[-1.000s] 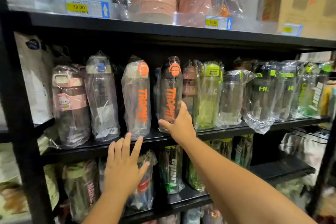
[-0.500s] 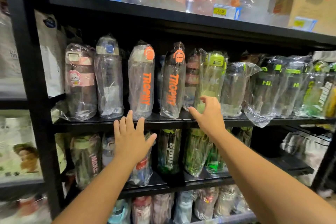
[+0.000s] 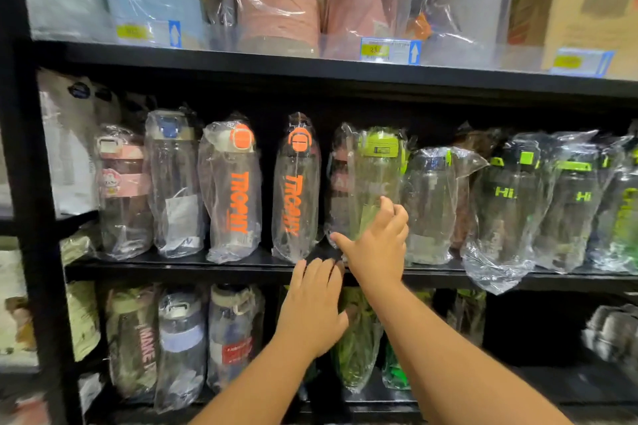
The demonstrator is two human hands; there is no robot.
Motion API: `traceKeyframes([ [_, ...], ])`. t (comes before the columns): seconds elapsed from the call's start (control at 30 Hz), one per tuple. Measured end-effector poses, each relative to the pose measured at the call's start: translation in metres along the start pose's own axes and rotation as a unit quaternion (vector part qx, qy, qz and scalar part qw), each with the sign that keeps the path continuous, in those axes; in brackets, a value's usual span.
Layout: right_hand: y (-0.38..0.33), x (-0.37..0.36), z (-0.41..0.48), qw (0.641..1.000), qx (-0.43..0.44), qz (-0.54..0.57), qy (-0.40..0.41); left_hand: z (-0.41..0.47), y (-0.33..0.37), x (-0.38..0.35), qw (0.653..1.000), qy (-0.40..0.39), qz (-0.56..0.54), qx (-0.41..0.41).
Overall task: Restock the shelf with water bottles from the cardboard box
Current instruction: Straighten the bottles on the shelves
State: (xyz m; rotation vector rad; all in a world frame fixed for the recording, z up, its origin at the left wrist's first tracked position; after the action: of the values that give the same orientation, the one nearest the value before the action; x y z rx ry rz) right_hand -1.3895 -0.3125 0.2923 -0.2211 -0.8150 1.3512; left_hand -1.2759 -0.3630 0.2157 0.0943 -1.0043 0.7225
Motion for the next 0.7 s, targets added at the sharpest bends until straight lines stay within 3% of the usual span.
traceKeyframes([
  [0.17, 0.002, -0.009, 0.008, 1.000, 0.002, -0.010, 0.017, -0.003, 0.008, -0.014, 1.000, 0.014, -0.018, 0.001],
  [0.27, 0.008, -0.009, 0.010, 0.999, -0.005, 0.039, 0.027, 0.002, 0.007, -0.014, 0.999, 0.043, -0.022, -0.014],
  [0.43, 0.012, -0.010, 0.009, 0.993, 0.000, 0.115, -0.018, 0.010, 0.000, -0.014, 0.995, 0.098, -0.029, -0.014],
  [0.7, 0.018, -0.007, 0.016, 0.985, -0.024, 0.157, -0.072, 0.004, -0.001, -0.011, 0.995, 0.099, -0.022, -0.002],
])
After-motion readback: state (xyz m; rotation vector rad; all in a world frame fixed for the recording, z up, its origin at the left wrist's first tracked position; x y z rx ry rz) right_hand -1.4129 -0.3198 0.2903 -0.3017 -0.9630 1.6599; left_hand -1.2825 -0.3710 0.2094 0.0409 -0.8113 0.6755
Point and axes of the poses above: each hand's wrist, its own z-axis towards the middle knuckle, its own x-axis out of the back of the hand, y = z × x, the point moved 5 cm from there along z, towards the middle knuckle, and after that the axes turned 10 degrees about z, right-handed, at the moved point
